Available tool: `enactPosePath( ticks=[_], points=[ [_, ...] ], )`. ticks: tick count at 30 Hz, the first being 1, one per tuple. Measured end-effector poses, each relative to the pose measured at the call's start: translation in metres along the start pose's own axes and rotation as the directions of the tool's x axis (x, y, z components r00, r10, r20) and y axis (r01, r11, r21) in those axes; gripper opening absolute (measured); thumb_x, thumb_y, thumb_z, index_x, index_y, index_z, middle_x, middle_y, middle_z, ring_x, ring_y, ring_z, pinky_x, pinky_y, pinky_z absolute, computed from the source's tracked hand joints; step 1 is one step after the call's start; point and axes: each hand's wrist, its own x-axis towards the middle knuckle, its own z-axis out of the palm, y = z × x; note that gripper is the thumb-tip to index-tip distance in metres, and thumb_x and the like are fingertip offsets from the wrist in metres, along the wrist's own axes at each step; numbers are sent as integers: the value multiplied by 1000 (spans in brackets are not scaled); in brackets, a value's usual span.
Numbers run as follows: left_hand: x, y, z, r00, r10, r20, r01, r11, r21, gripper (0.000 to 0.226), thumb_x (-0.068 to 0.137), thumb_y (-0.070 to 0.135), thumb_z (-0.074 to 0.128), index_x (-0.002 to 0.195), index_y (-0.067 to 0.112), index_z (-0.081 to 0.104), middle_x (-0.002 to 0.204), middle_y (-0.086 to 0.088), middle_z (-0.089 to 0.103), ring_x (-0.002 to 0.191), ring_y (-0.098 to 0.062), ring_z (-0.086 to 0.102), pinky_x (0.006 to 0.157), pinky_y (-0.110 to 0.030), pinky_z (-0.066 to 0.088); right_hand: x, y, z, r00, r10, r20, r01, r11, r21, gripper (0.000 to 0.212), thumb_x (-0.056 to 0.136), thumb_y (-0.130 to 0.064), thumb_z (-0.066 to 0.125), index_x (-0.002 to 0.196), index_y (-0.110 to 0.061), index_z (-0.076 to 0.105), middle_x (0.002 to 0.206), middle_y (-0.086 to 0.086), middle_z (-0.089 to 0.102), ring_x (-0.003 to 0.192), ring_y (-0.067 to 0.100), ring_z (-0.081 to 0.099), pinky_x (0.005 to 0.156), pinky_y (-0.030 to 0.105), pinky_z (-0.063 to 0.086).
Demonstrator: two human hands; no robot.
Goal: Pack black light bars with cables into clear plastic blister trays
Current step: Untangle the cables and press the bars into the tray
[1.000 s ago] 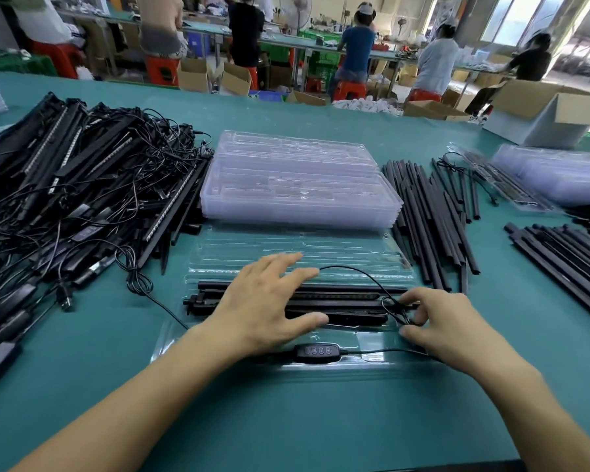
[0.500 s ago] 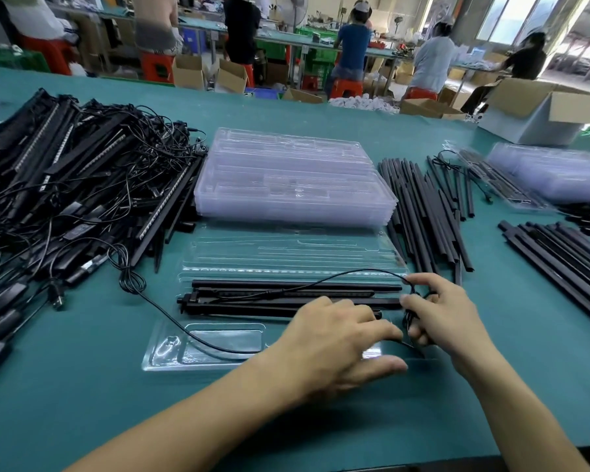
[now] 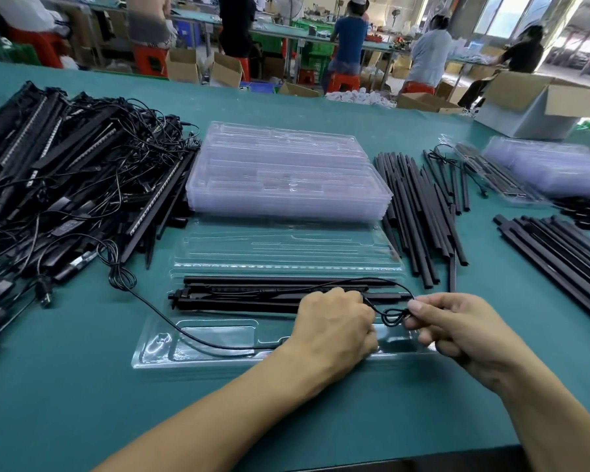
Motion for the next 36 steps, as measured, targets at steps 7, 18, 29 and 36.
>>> enactPosePath(
  ticks=[7,18,29,36],
  points=[
    [-7,-2,2,992,-28,-124,4,982,-188,24,77,23,71,89,17,52,85,3,42,61,-27,51,48,-32,37,-9,2,4,994,-73,-80,51,967,-251,15,87,-8,71,90,2,61,68,13,72,34,15,48,34,15,33],
    [-11,-3,-2,997,76,-13,-76,931,-357,34,94,36,41,101,12,63,97,-5,60,92,-20,50,84,-30,42,-13,9,25,988,-143,-61,104,899,-426,20,86,-26,72,71,-12,69,57,3,68,34,16,45,40,23,34],
    [-12,-6,9,997,33,-64,-52,949,-311,42,97,35,58,131,16,44,104,-1,57,102,-22,51,88,-36,44,-18,8,23,933,-358,-39,185,569,-801,33,72,-59,75,97,-42,61,76,-14,57,83,12,57,68,34,48],
    [-12,-7,9,986,53,-158,-72,991,-117,41,95,46,55,108,10,68,104,-6,53,97,-23,45,88,-34,44,-26,22,17,903,-425,70,306,519,-798,8,87,-29,72,83,-34,76,85,-18,63,86,3,56,76,23,40]
  ],
)
